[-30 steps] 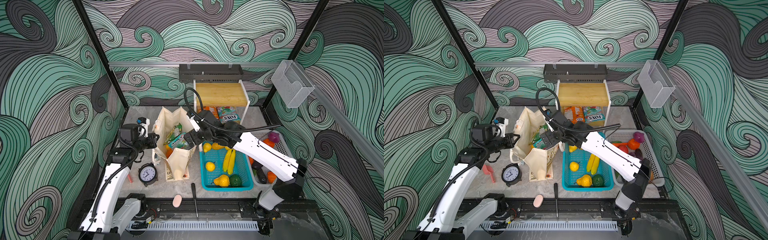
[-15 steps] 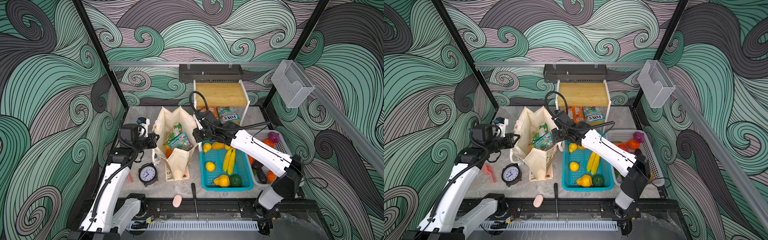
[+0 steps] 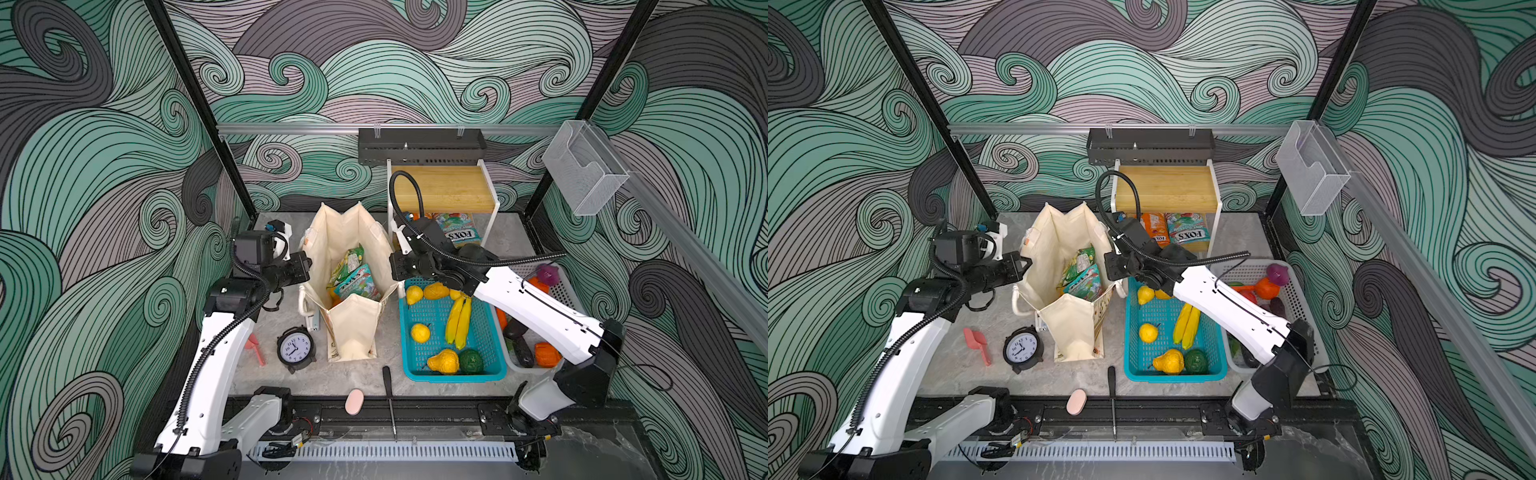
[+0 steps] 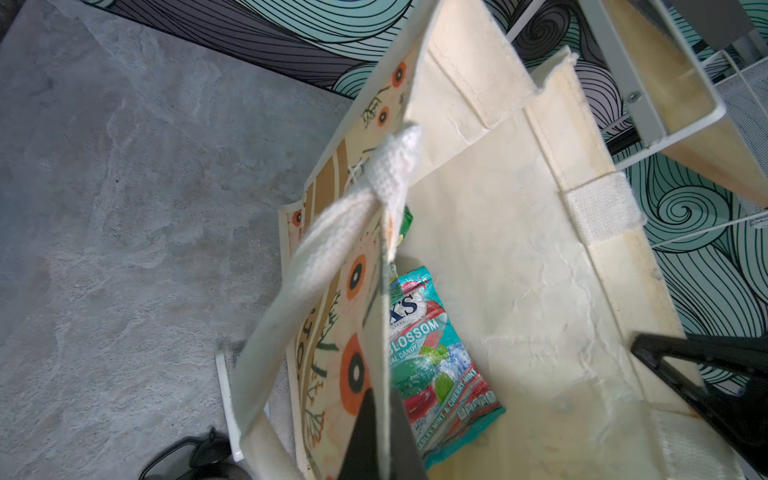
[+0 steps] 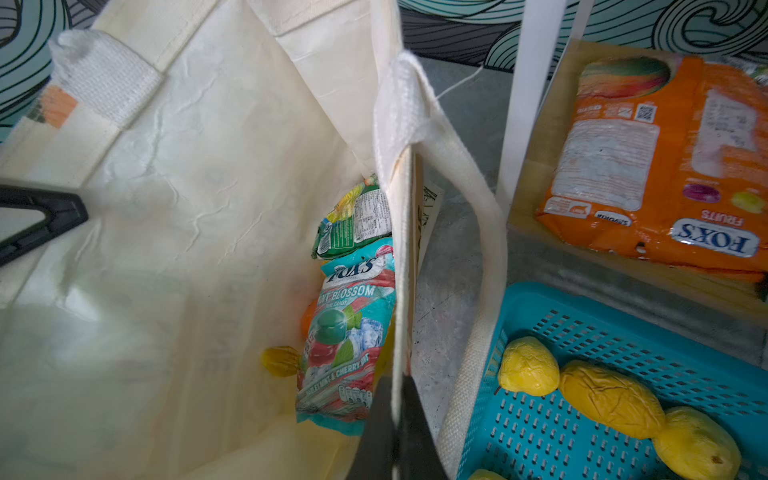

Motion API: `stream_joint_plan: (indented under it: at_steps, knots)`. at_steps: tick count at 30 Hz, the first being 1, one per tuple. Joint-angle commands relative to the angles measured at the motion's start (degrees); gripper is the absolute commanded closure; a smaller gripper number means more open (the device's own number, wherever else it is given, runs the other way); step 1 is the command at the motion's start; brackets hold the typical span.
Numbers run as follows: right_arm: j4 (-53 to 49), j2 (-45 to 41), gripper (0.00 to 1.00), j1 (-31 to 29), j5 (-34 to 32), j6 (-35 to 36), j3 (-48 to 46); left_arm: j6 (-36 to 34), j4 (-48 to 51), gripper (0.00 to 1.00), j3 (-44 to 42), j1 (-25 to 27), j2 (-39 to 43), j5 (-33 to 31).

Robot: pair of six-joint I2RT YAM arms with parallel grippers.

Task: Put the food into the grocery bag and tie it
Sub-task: 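Raise the right gripper out of the tote bag past its handle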

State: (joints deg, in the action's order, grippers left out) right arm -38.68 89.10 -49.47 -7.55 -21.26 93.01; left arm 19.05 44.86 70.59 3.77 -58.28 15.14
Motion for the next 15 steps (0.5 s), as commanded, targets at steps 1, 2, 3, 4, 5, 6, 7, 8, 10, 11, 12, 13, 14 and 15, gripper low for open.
stream_joint_plan:
  at_steps: [1, 2, 3, 4, 5, 6, 7, 8, 10, 11, 12, 13, 14, 15]
  knots:
    - [1.76, -4.23, 1.0, 0.08, -5.21, 1.54, 1.74, -0.03, -0.39, 1.0, 4.29, -0.17, 0.86, -3.25]
    - [1.74, -4.66, 1.0, 0.08, -5.14, 1.78, 2.07, 0.0, 0.09, 1.0, 4.95, -0.17, 0.6, -3.08]
    - [2.16, -5.04, 1.0, -0.02, -5.1, 1.91, 1.96, 0.29, -0.14, 1.0, 5.26, -0.17, 0.41, -2.65]
    - [2.68, -5.3, 1.0, -0.01, -4.87, 1.92, 1.48, 0.67, -0.65, 1.0, 5.09, -0.17, 0.45, -2.07]
    - [3.55, -5.36, 1.0, -0.01, -4.37, 2.01, 0.62, 1.2, -1.35, 1.0, 4.64, -0.17, 0.3, -1.51]
    - [4.02, -4.99, 1.0, -0.01, -4.03, 1.76, -0.04, 1.73, -2.02, 1.0, 3.71, -0.21, 0.04, -0.98]
    - [4.05, -4.4, 1.0, -0.01, -3.24, 1.43, -0.26, 2.16, -2.67, 1.0, 2.74, -0.17, -0.34, -0.38]
    - [3.75, -3.65, 1.0, -0.05, -2.45, 1.23, -0.31, 2.53, -2.98, 1.0, 2.14, -0.17, -0.95, 0.6]
    - [3.26, -2.47, 1.0, -0.09, -1.24, 0.78, 0.67, 3.06, -3.28, 1.0, 2.38, -0.08, -1.75, 2.76]
    - [3.0, -2.03, 1.0, -0.26, -1.11, 0.78, 1.52, 3.25, -3.15, 1.0, 3.43, -0.08, -1.77, 3.34]
    - [2.9, -2.0, 1.0, -0.65, -1.47, 1.01, 2.41, 3.28, -2.98, 1.0, 4.65, 0.07, -1.63, 3.42]
    - [2.76, -2.09, 1.0, -0.99, -1.97, 1.33, 3.12, 3.32, -3.02, 1.0, 5.65, 0.16, -1.34, 3.41]
    - [2.96, -2.41, 1.0, -1.28, -2.41, 1.54, 3.62, 3.21, -3.24, 1.0, 6.38, 0.18, -1.01, 3.5]
    - [3.52, -2.95, 1.0, -1.56, -2.55, 1.88, 3.46, 3.07, -3.45, 1.0, 6.58, 0.17, -0.88, 3.43]
